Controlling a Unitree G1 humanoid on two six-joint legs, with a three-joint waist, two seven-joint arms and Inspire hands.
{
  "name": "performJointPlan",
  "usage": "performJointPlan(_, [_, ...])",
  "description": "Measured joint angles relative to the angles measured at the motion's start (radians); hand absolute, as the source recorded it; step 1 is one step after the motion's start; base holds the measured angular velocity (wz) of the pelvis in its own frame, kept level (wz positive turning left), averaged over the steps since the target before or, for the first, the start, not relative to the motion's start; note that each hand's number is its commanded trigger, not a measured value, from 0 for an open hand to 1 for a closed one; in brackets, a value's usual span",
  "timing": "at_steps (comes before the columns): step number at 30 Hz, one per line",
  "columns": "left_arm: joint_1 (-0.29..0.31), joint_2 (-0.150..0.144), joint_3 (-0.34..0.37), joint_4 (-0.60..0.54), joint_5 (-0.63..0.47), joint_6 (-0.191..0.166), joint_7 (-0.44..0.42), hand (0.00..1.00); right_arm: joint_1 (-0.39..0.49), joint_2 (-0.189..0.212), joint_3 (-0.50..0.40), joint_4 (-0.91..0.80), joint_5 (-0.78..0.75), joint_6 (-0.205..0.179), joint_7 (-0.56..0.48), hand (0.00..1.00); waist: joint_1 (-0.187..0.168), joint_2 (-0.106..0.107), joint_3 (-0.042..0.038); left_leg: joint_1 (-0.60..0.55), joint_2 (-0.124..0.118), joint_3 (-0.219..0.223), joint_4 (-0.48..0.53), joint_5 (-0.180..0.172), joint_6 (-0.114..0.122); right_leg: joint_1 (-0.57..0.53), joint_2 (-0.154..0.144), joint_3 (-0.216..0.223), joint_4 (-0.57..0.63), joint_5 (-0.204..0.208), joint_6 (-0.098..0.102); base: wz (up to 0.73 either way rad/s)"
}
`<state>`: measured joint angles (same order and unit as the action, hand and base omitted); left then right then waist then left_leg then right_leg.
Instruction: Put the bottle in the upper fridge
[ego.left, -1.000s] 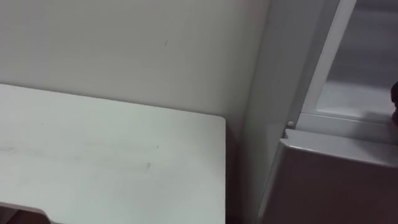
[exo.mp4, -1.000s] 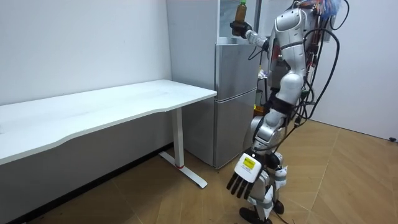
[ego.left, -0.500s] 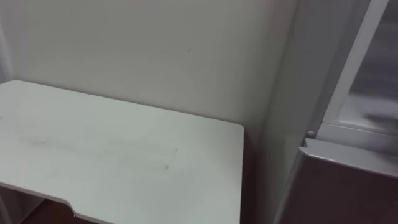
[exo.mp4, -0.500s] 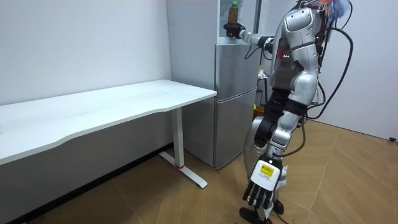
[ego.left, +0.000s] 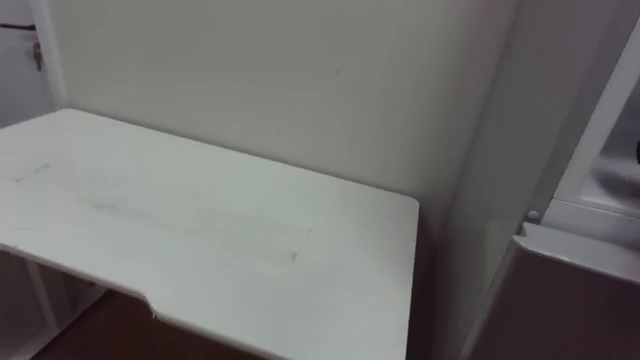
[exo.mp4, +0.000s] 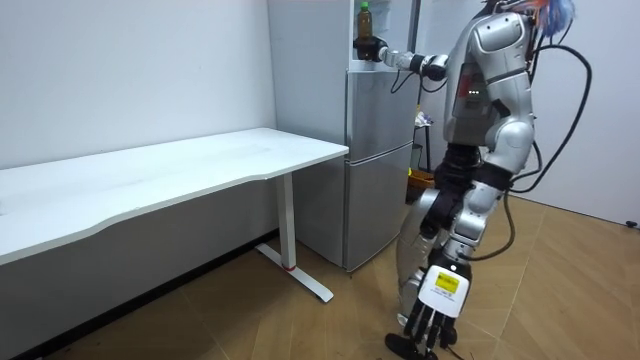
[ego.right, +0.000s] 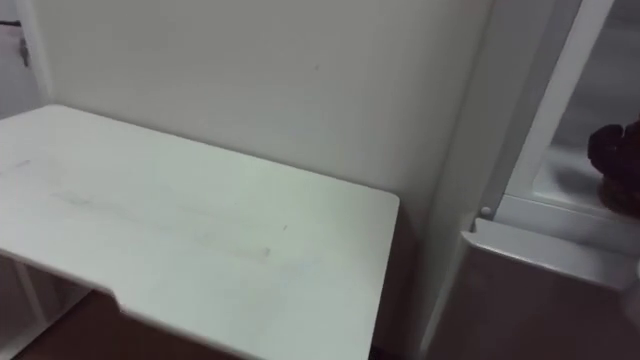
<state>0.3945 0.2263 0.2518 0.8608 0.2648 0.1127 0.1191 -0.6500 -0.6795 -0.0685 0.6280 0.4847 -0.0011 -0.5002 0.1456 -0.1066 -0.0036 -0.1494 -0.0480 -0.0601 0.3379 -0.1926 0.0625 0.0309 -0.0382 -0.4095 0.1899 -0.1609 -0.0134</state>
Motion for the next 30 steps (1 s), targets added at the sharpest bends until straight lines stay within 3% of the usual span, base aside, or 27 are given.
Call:
performJointPlan(1, [-0.001,0.008,-0.002,-0.008,-0.001,0.005,0.001,0.00,-0.015,-0.002,0.006,0.022,0.001,-0.005,0.000,0.95,0.002,0.003,0.0004,-0.018,0.002,-0.005,0.010,0.000,0.000,-0.012,0.004,0.000,0.000,0.005,-0.002,0.10])
performJointPlan(3, [-0.008,0.017,-0.002,-0.009,-0.001,0.014,0.002,0.00,-0.022,-0.006,0.017,0.050,0.000,-0.028,0.006,0.52,0.006,0.005,0.0011,-0.039,0.004,-0.011,0.022,0.000,0.001,-0.027,0.006,0.004,-0.001,0.009,-0.004,0.06])
performJointPlan(4, [-0.012,0.022,-0.002,-0.009,0.000,0.017,0.002,0.00,-0.030,-0.016,0.026,0.075,0.003,-0.044,0.024,0.00,0.012,0.005,0.0014,-0.051,0.006,-0.012,0.027,0.002,-0.001,-0.037,0.008,0.015,-0.002,0.010,-0.005,0.00])
performJointPlan(6, [-0.015,0.026,-0.002,-0.014,0.000,0.022,0.002,0.00,-0.047,-0.030,0.038,0.116,0.025,-0.052,0.058,0.00,0.026,0.005,0.0015,-0.056,0.008,-0.009,0.029,0.006,-0.005,-0.046,0.011,0.026,-0.005,0.003,0.002,-0.04])
performJointPlan(8, [-0.015,0.033,-0.007,-0.018,0.000,0.024,0.002,0.00,-0.053,-0.040,0.047,0.148,0.027,-0.057,0.098,0.00,0.034,0.004,0.0019,-0.055,0.012,-0.004,0.031,0.014,-0.014,-0.050,0.011,0.025,-0.004,-0.006,-0.011,-0.02])
performJointPlan(11, [-0.015,0.040,-0.020,-0.017,0.000,0.033,0.002,0.00,-0.053,-0.044,0.049,0.158,0.032,-0.057,0.142,0.00,0.039,0.002,0.0021,-0.046,0.016,0.003,0.028,0.015,-0.015,-0.044,0.012,0.024,-0.004,-0.005,-0.014,-0.05])
performJointPlan(19, [-0.020,0.047,-0.030,-0.016,-0.003,0.045,0.001,0.00,-0.045,-0.062,0.077,0.184,0.065,-0.042,0.252,0.00,0.035,-0.025,0.0073,-0.016,0.020,0.015,0.007,0.025,-0.018,-0.016,0.016,0.029,-0.010,-0.003,-0.016,0.00])
performJointPlan(30, [-0.006,0.049,-0.041,-0.018,-0.035,0.052,-0.023,0.00,0.006,-0.067,0.076,0.101,0.068,-0.003,0.288,0.00,0.020,-0.038,0.0010,0.021,0.019,0.023,-0.017,0.026,-0.018,0.019,0.016,0.026,-0.024,-0.001,-0.021,0.00])
